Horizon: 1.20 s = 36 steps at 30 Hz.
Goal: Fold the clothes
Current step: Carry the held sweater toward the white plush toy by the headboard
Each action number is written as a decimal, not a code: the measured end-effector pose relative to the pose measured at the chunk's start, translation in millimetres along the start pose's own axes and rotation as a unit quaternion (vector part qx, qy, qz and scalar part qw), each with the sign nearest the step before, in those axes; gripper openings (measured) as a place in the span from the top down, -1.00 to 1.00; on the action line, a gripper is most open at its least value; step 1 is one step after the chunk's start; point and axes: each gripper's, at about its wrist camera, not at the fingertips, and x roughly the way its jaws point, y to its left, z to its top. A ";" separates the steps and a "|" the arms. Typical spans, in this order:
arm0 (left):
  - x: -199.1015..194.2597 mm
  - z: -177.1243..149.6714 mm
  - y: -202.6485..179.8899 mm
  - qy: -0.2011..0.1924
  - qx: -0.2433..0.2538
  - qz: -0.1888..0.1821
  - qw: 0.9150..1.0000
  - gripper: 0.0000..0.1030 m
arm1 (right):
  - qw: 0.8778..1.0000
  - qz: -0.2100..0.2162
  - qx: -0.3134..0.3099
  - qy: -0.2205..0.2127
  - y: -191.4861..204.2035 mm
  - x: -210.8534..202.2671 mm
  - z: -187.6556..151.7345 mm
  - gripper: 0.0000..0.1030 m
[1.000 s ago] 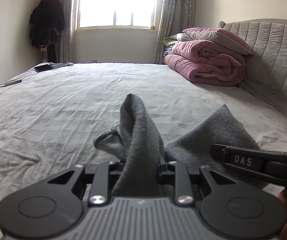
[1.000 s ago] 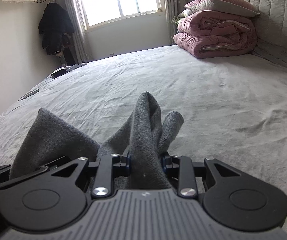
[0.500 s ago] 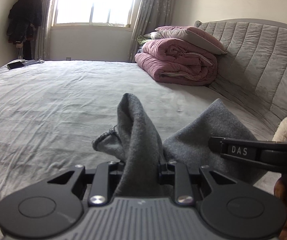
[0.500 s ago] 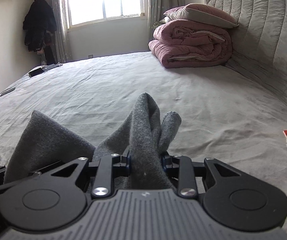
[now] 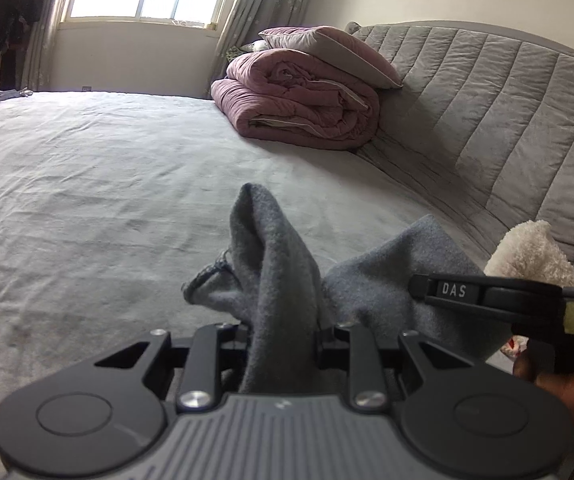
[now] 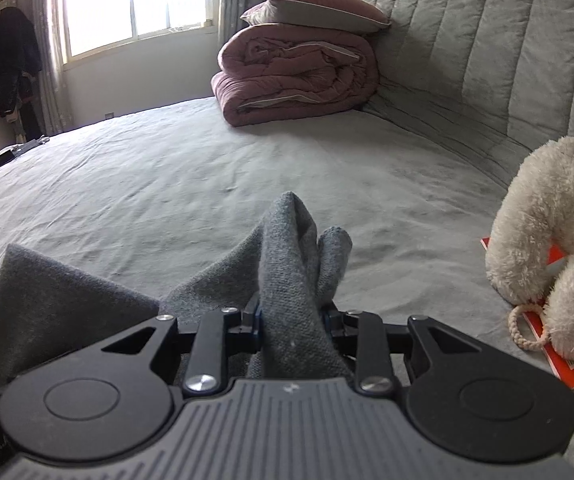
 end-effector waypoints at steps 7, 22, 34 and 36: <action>14.2 -4.0 -15.1 0.010 -0.002 -0.014 1.000 0.51 | 1.000 -0.009 -0.001 -0.007 -24.7 3.0 6.3 0.41; 34.7 -18.8 -54.4 0.028 0.000 -0.048 0.998 0.52 | 0.999 -0.038 0.024 -0.002 -83.4 15.7 2.4 0.42; 53.1 -21.9 -71.1 0.037 -0.001 -0.055 0.998 0.52 | 0.998 -0.037 0.052 0.002 -113.8 34.1 1.0 0.42; 56.7 -23.1 -71.9 0.036 0.000 -0.052 0.998 0.52 | 0.997 -0.033 0.063 0.004 -119.7 35.8 -1.0 0.42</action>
